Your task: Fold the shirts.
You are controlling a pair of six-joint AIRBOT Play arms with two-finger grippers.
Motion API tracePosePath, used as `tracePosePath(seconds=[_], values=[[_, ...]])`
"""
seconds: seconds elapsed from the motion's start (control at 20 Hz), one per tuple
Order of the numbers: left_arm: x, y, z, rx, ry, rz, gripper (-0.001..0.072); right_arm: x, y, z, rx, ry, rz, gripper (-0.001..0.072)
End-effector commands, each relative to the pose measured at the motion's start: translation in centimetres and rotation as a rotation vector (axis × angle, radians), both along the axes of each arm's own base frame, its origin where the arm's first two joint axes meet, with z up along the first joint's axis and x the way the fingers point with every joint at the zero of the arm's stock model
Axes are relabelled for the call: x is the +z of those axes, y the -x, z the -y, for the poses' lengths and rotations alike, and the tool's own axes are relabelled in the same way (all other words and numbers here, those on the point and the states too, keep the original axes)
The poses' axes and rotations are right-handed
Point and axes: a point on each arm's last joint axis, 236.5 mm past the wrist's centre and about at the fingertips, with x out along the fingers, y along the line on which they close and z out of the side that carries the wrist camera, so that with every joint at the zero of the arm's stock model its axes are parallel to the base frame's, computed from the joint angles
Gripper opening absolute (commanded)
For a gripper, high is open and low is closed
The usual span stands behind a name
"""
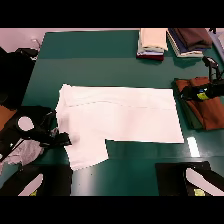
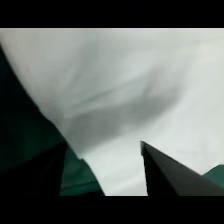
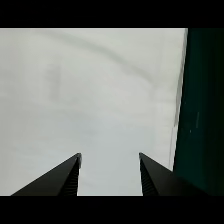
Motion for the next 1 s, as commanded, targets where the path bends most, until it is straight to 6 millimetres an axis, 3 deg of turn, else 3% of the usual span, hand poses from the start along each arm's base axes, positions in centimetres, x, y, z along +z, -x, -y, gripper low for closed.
tracePosePath(seconds=[0.0,0.2,0.25,0.3,0.35,0.45,0.55,0.65,0.8,0.85,0.95], values=[[0.1,-1.7,1.4,0.078,0.068,0.062,0.0548,0.0,0.3,-0.4,0.006,-0.014,-0.012,0.0429],[0.7,0.0,2.5,0.031,0.119,0.006,0.0547,-0.1,0.8,-0.5,0.013,-0.017,-0.031,0.0429],[0.7,0.5,2.6,0.006,0.122,-0.007,0.0451,-0.2,1.0,-0.5,0.014,-0.019,-0.04,0.0429],[0.7,0.8,2.6,-0.028,0.124,-0.004,0.0246,-0.3,1.1,-0.5,0.016,-0.018,-0.046,0.0429],[0.7,0.7,2.6,-0.048,0.124,0.007,0.0114,-0.3,1.2,-0.5,0.018,-0.019,-0.05,0.0429],[0.7,0.6,2.5,-0.052,0.122,0.018,0.0028,-0.4,1.5,-0.6,0.022,-0.022,-0.062,0.043],[0.9,0.4,2.5,-0.07,0.12,0.028,0.0028,-0.8,2.5,-0.2,0.03,-0.003,-0.106,0.0429],[1.8,-0.3,2.4,-0.094,0.114,0.056,0.0027,-2.0,5.1,1.6,0.019,0.035,-0.212,0.0429],[3.3,-1.9,2.5,-0.114,0.112,0.115,0.0027,-5.8,10.8,5.3,-0.098,0.054,-0.377,0.0454],[3.7,-2.3,2.5,-0.118,0.111,0.133,0.0028,-7.3,12.8,5.9,-0.147,0.029,-0.424,0.0526],[3.9,-3.0,2.5,-0.12,0.112,0.16,0.0028,-10.5,16.6,6.1,-0.244,-0.059,-0.512,0.0561]])
